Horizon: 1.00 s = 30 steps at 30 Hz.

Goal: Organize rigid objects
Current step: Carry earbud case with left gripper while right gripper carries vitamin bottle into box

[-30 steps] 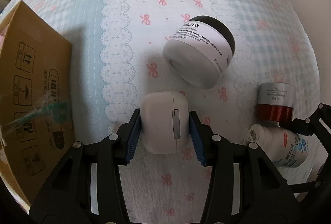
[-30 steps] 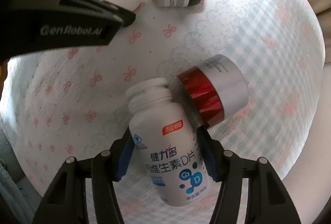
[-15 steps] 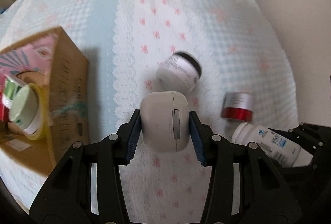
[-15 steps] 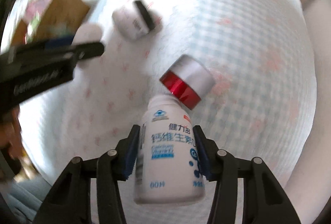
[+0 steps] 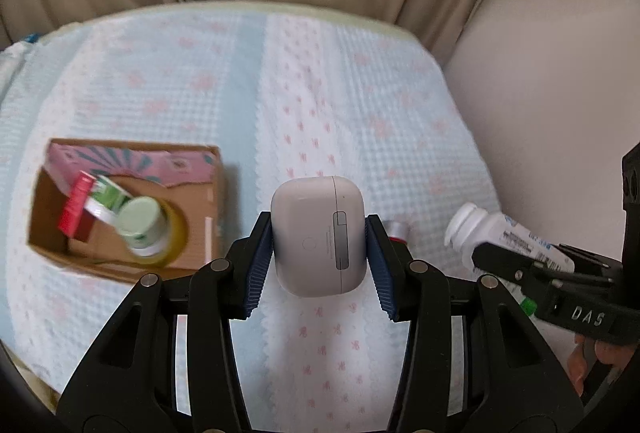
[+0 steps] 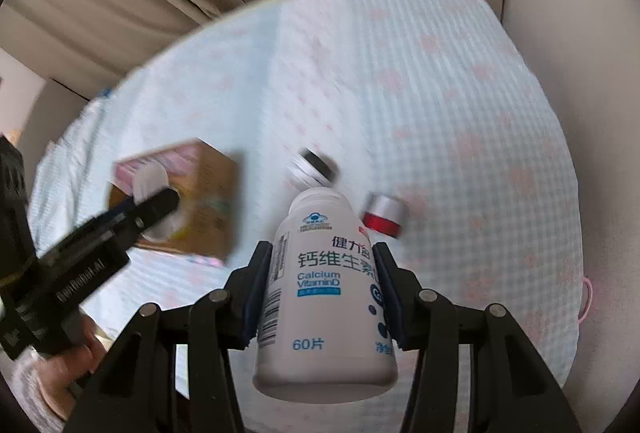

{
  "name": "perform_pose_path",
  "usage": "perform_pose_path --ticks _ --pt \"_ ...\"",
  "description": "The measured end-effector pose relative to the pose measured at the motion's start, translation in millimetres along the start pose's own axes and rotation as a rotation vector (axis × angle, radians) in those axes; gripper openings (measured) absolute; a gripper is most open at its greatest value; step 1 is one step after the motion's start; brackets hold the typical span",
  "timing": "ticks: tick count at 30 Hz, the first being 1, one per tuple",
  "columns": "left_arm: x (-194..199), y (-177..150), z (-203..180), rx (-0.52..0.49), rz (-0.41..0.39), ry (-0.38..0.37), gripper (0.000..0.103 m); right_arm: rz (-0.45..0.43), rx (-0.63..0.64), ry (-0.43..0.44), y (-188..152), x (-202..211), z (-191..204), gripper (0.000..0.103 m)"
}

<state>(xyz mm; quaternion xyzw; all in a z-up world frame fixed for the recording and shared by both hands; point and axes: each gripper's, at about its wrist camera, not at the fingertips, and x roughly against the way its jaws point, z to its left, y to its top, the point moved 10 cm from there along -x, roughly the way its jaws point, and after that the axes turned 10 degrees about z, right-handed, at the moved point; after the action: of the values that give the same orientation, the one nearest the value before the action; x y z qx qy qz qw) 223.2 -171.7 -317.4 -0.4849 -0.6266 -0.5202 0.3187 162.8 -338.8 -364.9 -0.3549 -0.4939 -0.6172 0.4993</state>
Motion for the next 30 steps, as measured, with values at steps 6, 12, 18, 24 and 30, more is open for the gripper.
perform_pose_path --ticks 6,12,18,24,30 --pt "72 2 34 0.046 -0.057 0.002 0.042 -0.078 0.033 0.087 13 46 65 0.046" --pt "115 7 94 0.085 -0.089 0.006 0.042 -0.110 0.050 0.160 24 57 131 0.046" --pt "132 16 175 0.090 -0.067 0.011 0.042 -0.134 0.021 0.204 32 43 199 0.046" --pt "122 28 255 0.043 -0.007 0.006 0.042 -0.129 -0.056 0.193 36 10 255 0.046" --pt "86 34 320 -0.007 0.079 0.006 0.042 -0.078 -0.159 0.192 40 -56 293 0.046"
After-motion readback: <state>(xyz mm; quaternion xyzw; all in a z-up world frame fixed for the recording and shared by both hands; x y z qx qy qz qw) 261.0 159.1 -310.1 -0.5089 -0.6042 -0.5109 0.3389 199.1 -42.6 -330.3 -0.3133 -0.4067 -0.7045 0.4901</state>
